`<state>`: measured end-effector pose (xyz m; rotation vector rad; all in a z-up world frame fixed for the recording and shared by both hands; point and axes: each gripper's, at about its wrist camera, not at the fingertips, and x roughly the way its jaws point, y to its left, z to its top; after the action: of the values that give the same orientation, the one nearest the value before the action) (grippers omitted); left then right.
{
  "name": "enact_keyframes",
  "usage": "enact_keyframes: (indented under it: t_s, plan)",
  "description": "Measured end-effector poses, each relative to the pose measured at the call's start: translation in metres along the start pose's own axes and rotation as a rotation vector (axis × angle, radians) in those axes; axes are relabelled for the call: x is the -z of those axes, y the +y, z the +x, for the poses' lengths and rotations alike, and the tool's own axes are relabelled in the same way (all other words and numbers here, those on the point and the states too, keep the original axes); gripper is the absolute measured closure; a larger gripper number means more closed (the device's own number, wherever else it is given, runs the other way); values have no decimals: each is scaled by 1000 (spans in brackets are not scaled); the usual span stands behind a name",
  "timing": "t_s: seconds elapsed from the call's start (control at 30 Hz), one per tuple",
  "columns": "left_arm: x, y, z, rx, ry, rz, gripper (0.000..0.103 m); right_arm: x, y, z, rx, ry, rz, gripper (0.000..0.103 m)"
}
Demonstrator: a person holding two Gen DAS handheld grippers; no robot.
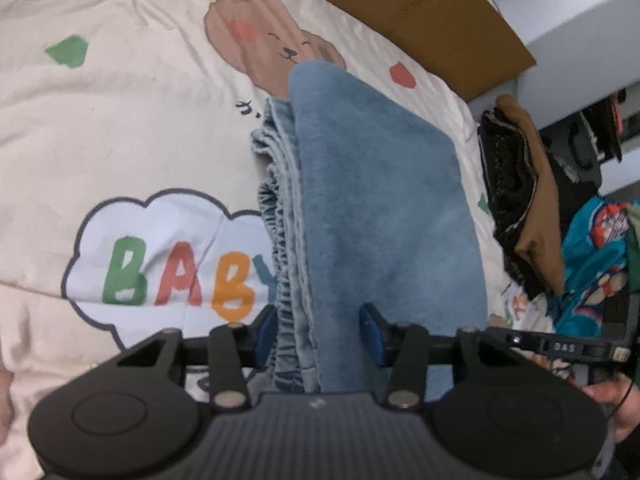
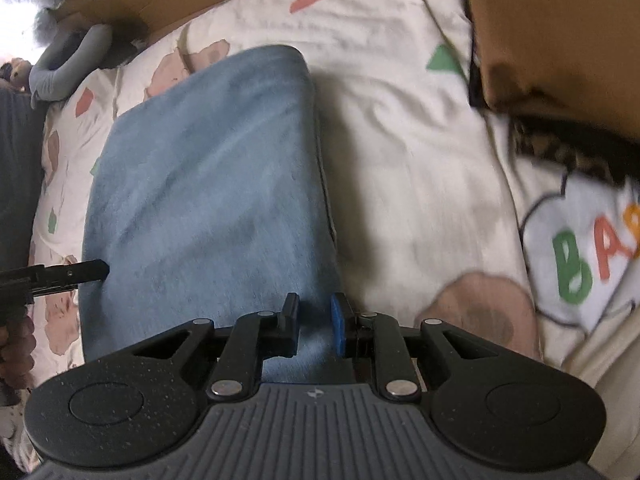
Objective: Fold clothes
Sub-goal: 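Close the left gripper on the folded jeans stack while the right gripper holds its edge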
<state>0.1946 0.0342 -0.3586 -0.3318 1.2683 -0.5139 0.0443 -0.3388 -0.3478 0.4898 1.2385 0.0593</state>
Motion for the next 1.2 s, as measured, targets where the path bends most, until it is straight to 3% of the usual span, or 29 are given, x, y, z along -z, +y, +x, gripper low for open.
enact_keyframes:
  t_s: [0.1, 0.27, 0.33, 0.37, 0.4, 0.5, 0.77, 1.03, 1.2]
  plan:
    - [-3, -6, -6, -14, 5, 20, 62, 14, -2, 1, 12, 25, -11, 83]
    - [-7, -17, -16, -37, 12, 54, 72, 22, -14, -11, -39, 19, 37, 82]
    - [-9, -20, -22, -30, 4, 73, 66, 16, -16, -18, -57, -1, 32, 75]
    - [-10, -18, -23, -30, -9, 72, 53, 13, -17, -20, -66, -10, 28, 63]
    - [-12, -17, -24, -31, -22, 70, 43, 8, -16, -22, -77, -17, 22, 60]
    - [-16, -12, -27, -32, -60, 65, 40, -7, -13, -20, -119, -38, 0, 59]
    - [-21, 16, 5, 42, -45, -34, 32, -39, -8, 1, -156, -78, -18, 58]
    - [-16, 42, 28, 214, -54, -138, 24, -66, -12, 26, -202, -78, -7, 58]
    - [-15, 48, 39, 275, -77, -160, 16, -68, -20, 30, -243, -78, 27, 58]
